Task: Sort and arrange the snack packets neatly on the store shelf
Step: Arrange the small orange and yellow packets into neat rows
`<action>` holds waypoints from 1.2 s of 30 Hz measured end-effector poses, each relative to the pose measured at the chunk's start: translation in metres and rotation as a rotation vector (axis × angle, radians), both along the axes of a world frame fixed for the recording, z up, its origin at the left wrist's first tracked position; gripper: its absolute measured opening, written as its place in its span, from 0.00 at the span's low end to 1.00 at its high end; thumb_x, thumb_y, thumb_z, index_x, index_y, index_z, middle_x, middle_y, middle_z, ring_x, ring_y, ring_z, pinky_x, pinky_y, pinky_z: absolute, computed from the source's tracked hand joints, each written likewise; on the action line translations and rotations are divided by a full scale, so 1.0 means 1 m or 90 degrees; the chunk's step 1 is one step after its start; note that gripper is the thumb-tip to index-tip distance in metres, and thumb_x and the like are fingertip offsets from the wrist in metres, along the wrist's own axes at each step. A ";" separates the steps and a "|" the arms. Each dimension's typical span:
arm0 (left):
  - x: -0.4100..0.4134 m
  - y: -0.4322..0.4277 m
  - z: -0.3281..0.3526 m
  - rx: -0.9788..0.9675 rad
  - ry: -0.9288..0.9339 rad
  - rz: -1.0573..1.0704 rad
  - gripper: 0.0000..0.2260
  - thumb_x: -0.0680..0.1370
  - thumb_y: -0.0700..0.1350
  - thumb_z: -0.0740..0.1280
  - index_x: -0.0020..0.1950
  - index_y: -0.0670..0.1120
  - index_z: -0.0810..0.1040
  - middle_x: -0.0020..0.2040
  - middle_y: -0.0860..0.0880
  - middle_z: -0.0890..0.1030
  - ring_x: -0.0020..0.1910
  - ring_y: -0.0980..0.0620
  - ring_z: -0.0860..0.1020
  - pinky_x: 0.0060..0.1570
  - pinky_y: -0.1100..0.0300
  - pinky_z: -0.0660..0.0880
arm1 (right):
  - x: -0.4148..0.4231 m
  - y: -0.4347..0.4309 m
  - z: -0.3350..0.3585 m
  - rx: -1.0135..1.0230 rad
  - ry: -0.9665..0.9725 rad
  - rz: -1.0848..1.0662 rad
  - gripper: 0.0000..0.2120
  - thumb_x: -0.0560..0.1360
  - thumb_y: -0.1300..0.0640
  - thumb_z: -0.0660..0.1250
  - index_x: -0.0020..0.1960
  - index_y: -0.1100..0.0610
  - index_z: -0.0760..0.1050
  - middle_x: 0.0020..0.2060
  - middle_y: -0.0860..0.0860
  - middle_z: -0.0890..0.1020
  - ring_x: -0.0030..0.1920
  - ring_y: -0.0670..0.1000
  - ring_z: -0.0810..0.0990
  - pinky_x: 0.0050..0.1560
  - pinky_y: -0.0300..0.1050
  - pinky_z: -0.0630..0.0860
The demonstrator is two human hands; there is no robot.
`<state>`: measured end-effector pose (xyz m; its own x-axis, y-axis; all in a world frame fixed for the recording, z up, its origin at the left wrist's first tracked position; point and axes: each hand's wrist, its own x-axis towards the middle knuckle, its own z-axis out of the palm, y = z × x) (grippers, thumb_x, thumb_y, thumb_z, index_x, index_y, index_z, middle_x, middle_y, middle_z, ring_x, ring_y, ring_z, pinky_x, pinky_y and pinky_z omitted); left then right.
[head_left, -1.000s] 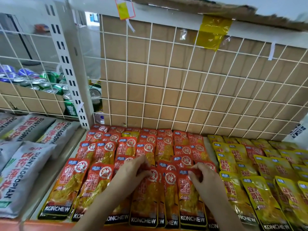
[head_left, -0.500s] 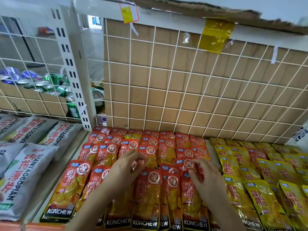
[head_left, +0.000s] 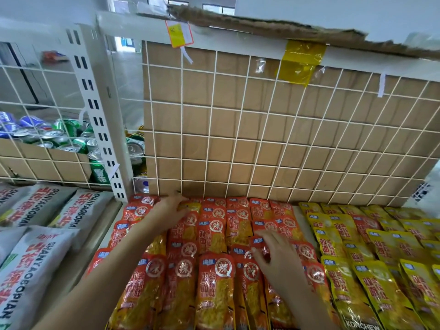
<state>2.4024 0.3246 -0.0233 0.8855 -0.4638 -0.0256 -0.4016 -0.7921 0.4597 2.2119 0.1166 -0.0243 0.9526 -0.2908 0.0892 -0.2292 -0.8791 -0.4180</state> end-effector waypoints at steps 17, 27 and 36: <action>0.036 -0.008 -0.010 -0.152 0.048 -0.023 0.03 0.77 0.38 0.65 0.46 0.46 0.75 0.44 0.48 0.76 0.45 0.50 0.75 0.43 0.61 0.72 | 0.001 0.001 -0.009 -0.012 -0.015 -0.014 0.19 0.79 0.46 0.56 0.68 0.48 0.66 0.66 0.41 0.69 0.68 0.43 0.64 0.69 0.40 0.58; 0.057 -0.009 0.011 -0.399 0.033 0.072 0.13 0.75 0.33 0.65 0.37 0.50 0.74 0.37 0.49 0.76 0.41 0.49 0.73 0.43 0.56 0.68 | -0.001 0.001 -0.007 -0.015 -0.013 -0.005 0.18 0.80 0.46 0.54 0.68 0.47 0.65 0.66 0.41 0.67 0.68 0.41 0.62 0.68 0.38 0.55; 0.045 0.007 0.053 -0.547 -0.046 0.013 0.10 0.76 0.34 0.65 0.38 0.47 0.73 0.28 0.58 0.77 0.29 0.65 0.72 0.36 0.66 0.68 | -0.002 0.001 -0.008 -0.017 -0.028 -0.008 0.19 0.79 0.45 0.54 0.69 0.47 0.65 0.67 0.42 0.68 0.69 0.43 0.62 0.69 0.40 0.55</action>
